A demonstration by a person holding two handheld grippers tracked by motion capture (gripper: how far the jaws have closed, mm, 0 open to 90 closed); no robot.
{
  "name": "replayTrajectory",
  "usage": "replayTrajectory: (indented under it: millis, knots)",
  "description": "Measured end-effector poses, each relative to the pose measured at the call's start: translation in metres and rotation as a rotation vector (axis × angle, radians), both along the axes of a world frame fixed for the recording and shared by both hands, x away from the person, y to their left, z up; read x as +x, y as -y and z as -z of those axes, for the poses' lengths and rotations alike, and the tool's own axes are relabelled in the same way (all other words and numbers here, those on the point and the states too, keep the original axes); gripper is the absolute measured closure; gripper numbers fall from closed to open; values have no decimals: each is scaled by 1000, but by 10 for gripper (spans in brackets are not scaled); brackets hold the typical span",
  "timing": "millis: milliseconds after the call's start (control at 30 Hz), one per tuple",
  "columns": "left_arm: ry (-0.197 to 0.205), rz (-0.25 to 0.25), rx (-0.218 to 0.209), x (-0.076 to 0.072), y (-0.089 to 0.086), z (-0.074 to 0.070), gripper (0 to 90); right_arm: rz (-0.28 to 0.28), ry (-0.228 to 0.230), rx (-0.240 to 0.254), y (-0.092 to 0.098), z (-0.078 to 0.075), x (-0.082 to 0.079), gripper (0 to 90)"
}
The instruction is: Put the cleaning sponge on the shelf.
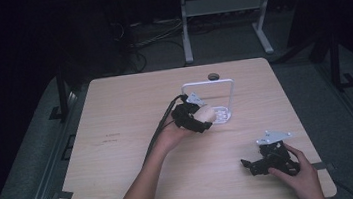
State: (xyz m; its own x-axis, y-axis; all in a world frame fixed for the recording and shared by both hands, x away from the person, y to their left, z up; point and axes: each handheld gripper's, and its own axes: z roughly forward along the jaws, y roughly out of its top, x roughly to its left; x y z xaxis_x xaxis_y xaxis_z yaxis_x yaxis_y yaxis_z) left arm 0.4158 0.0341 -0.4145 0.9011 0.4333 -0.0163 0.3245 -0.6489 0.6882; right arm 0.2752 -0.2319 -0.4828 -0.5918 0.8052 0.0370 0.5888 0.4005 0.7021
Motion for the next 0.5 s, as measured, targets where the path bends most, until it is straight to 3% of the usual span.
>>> replayTrajectory:
  millis: [300,500]
  knots:
    - [28,-24,6,8,16,7,294,-3,2,4,0,0,0,12]
    - [16,-59,6,12,25,18,294,0,0,0,0,0,0,12]
